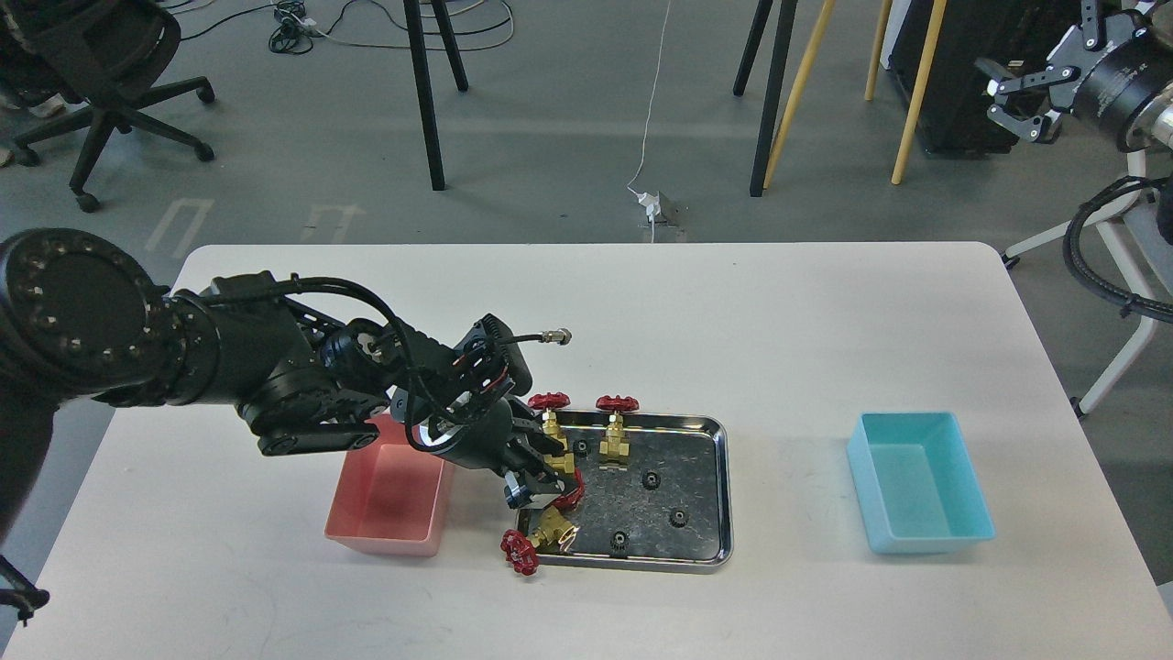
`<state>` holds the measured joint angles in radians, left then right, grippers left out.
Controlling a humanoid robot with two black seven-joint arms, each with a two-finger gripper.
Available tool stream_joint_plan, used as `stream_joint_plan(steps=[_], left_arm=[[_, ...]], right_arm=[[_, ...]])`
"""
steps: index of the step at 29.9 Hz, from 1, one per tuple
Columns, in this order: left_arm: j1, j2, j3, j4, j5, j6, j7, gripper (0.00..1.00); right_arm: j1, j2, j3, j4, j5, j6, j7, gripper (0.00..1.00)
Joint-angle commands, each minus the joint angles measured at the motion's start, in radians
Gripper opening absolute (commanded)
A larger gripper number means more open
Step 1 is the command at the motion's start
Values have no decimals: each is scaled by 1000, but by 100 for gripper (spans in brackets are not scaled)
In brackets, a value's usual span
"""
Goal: Place valve in pink box and gear in blue box
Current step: 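Close the left gripper around the brass valve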
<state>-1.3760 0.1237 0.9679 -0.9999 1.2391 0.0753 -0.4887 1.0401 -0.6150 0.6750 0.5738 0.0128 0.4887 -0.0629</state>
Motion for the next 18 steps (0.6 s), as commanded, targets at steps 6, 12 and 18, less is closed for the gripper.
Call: stream_joint_plan(steps=[6, 12, 18], left_arm=[[-1, 8, 0, -3, 2, 15, 0, 28], [-3, 17, 0, -13, 3, 32, 0, 22], [-12, 25, -2, -19, 2, 31, 0, 21]], right_arm=[[0, -2, 0, -2, -1, 0, 2, 99], [-2, -2, 0, -2, -1, 0, 0, 99], [-2, -2, 0, -2, -1, 0, 2, 99]])
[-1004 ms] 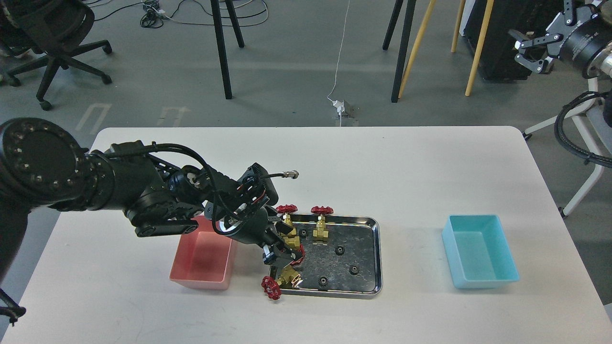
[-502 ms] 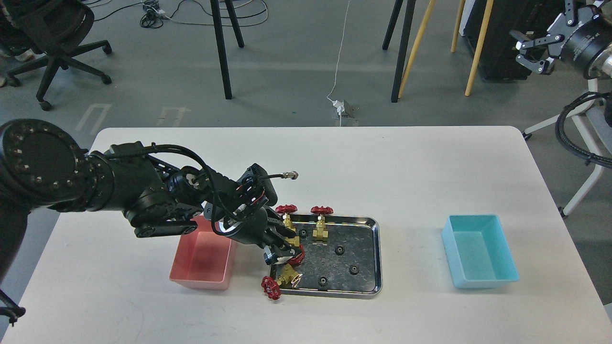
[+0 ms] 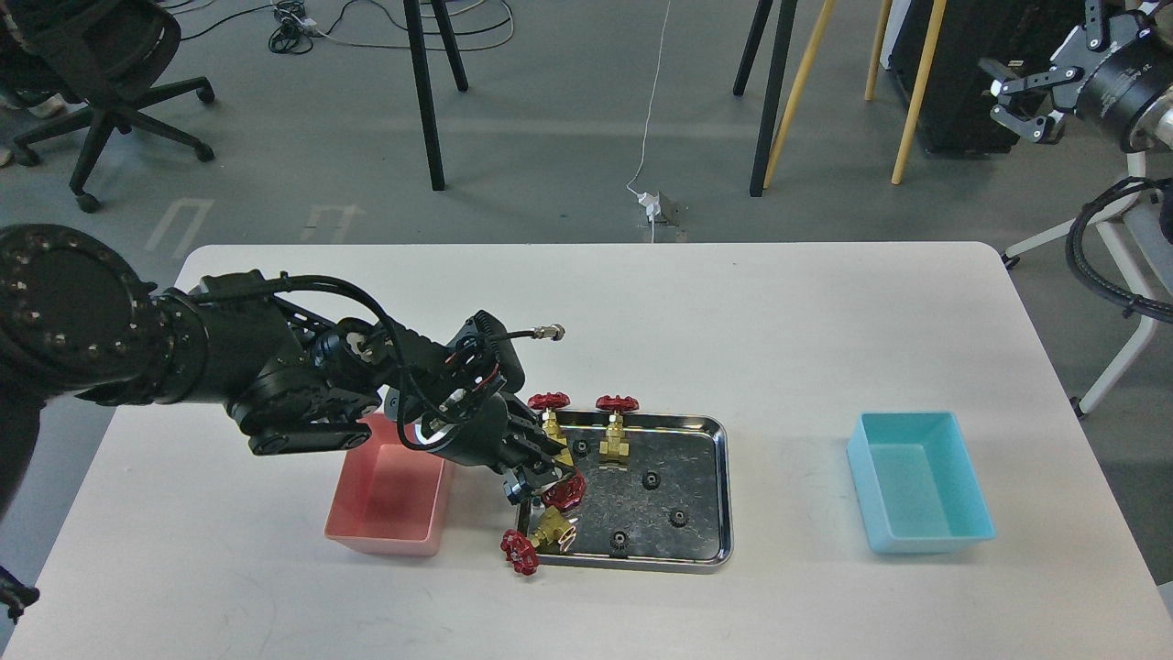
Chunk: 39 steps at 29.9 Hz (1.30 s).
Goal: Place valve in pink box and gear in blue box
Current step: 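Close the left gripper around the brass valve, then lift the valve and carry it over the pink box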
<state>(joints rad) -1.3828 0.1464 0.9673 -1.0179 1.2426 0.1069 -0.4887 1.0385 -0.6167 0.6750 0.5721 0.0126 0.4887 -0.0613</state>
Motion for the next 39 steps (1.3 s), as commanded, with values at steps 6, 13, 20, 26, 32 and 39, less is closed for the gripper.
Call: stream_joint_plan(steps=[6, 13, 20, 26, 32, 39], left_arm=[[-13, 27, -24, -5, -2, -3, 0, 21], [-88, 90, -38, -88, -12, -7, 0, 19], [-157, 238, -56, -191, -6, -12, 0, 19], [-170, 377, -42, -272, 11, -12, 0, 19], [-171, 510, -48, -366, 43, -12, 0, 19], [-163, 604, -48, -389, 121, -12, 0, 19]], right_arm=[[0, 0, 0, 0, 0, 0, 0, 99], [2, 2, 1, 0, 0, 0, 0, 99], [2, 2, 1, 0, 0, 0, -2, 99], [2, 2, 3, 0, 0, 0, -2, 99], [2, 2, 6, 0, 0, 0, 0, 99], [2, 0, 8, 0, 0, 0, 0, 99]])
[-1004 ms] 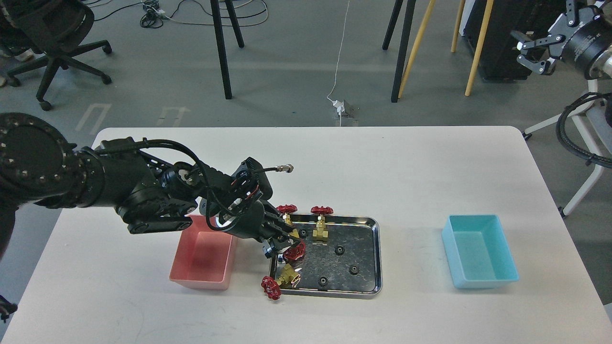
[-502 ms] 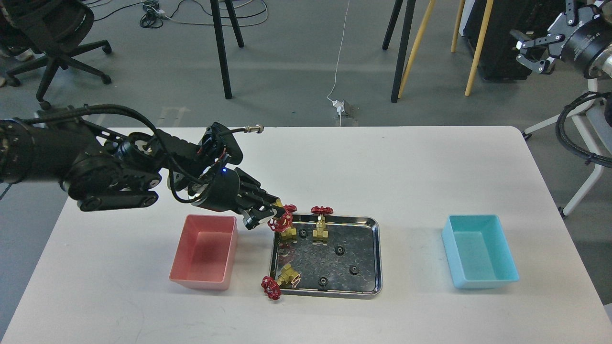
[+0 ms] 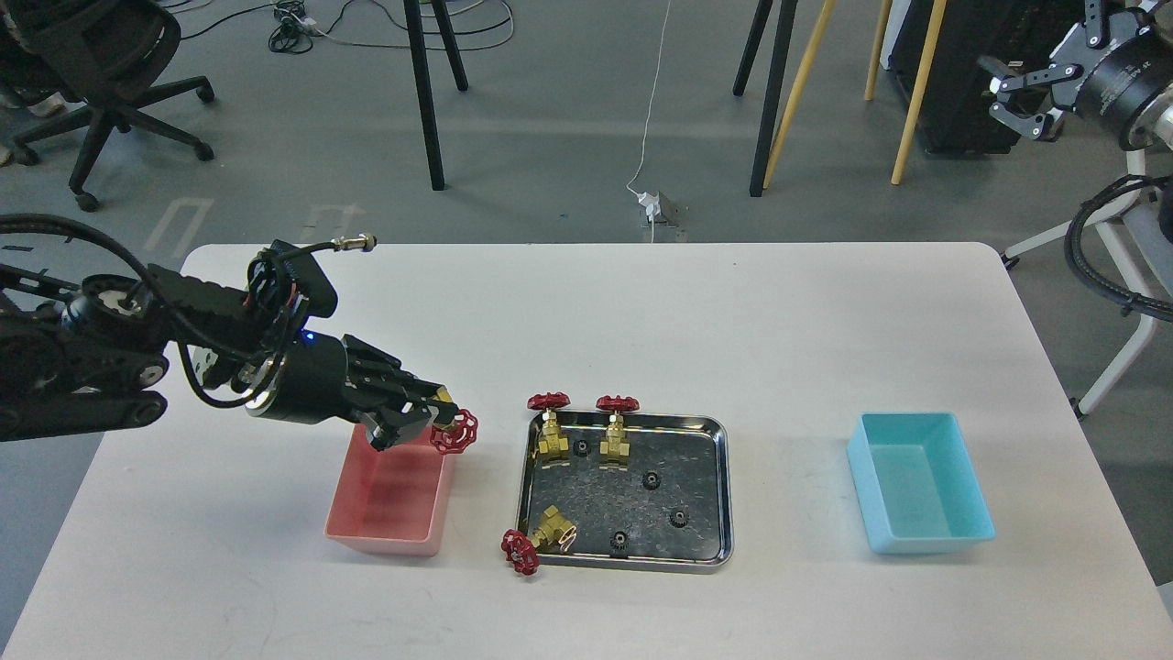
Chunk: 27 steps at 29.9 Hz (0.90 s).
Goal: Place valve in pink box and gear in blue box
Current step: 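Lift the valve and carry it over the pink box, then lower the valve into the pink box, open and withdraw left gripper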
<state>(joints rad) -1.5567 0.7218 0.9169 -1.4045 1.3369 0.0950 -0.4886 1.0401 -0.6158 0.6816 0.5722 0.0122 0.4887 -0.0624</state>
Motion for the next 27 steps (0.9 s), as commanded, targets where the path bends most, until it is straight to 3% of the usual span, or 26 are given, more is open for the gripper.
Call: stream_joint_plan(steps=[1, 18, 27], left_arm=[[13, 34, 5, -2, 31, 0, 0, 19], [165, 16, -10, 131, 50, 6, 0, 20], [230, -16, -35, 191, 64, 11, 0, 33]], right_arm=[[0, -1, 1, 0, 0, 0, 1, 99], [-11, -1, 1, 0, 0, 0, 1, 99], [-17, -1, 1, 0, 0, 0, 0, 99]])
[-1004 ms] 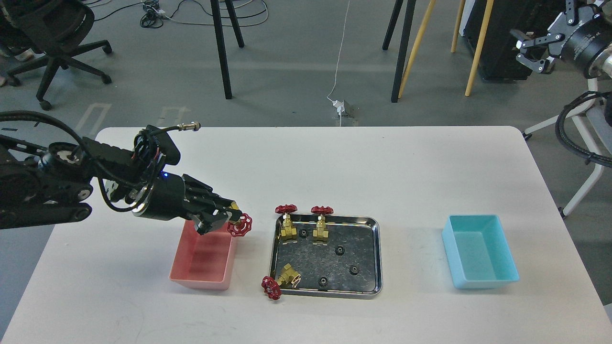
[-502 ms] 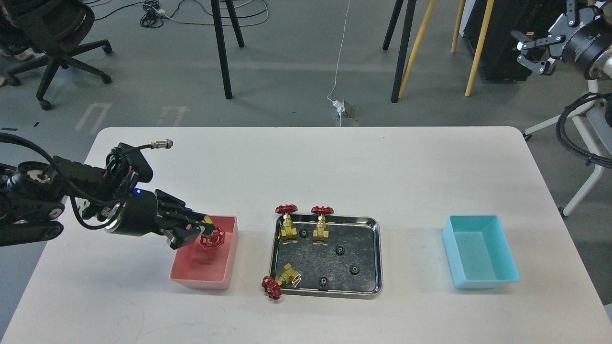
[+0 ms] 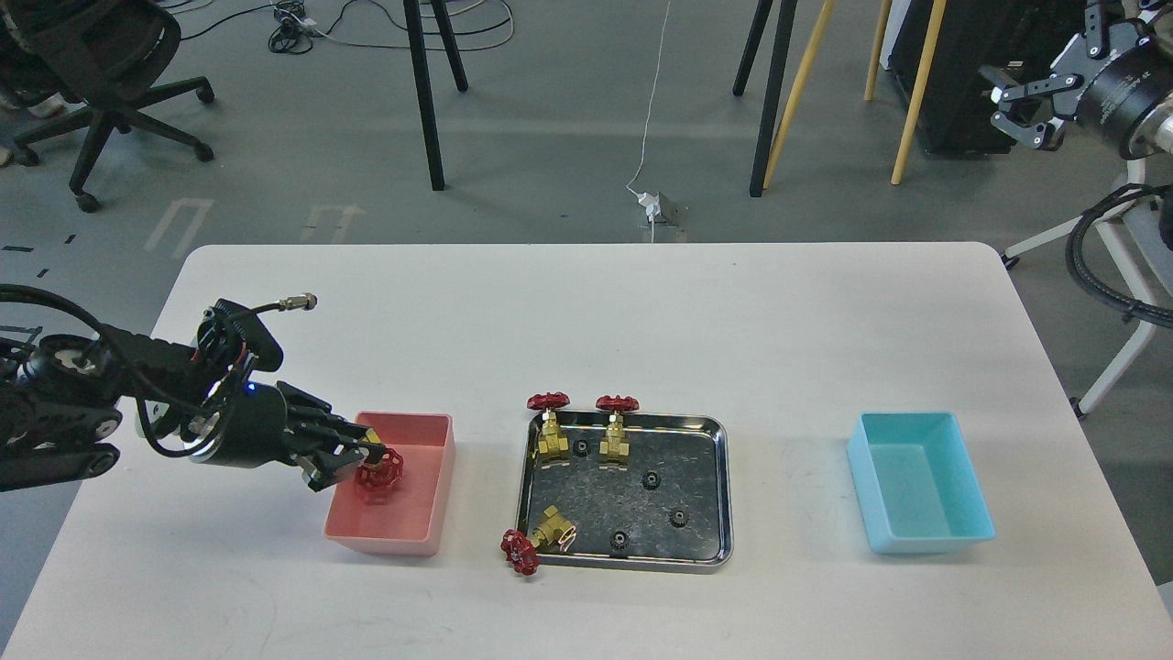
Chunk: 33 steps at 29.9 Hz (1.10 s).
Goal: Place valve in pink box and gear in blue box
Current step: 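Lower the valve into the pink box, open and withdraw left gripper, then reach the right gripper down to a dark gear on the tray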
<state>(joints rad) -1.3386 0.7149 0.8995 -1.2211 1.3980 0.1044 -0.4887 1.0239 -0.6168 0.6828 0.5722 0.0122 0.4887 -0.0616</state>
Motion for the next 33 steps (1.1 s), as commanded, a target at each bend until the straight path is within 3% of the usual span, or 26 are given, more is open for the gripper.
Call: stream_joint_plan(steps=[1, 8, 12, 17, 21, 26, 33], left_arm=[[18, -9, -22, 8, 3, 1, 0, 37], [30, -5, -63, -6, 4, 1, 0, 53], [30, 15, -103, -9, 1, -3, 0, 71], [29, 113, -221, -63, -11, -15, 0, 84], [36, 211, -404, -127, -54, -93, 0, 84], [70, 233, -572, -153, -376, -152, 0, 88], [84, 230, -741, -268, -848, -221, 0, 88]], right_arm=[[-4, 0, 0, 0, 0, 0, -1, 99], [-5, 0, 0, 0, 0, 0, -1, 99], [-5, 2, -2, 0, 0, 0, 0, 99], [-5, 0, -8, 3, 0, 0, -1, 99], [-10, -1, -29, 24, -6, 0, -17, 99], [-10, -1, -135, 164, -61, 0, -55, 99], [42, 0, -213, 371, -414, 0, -60, 99]])
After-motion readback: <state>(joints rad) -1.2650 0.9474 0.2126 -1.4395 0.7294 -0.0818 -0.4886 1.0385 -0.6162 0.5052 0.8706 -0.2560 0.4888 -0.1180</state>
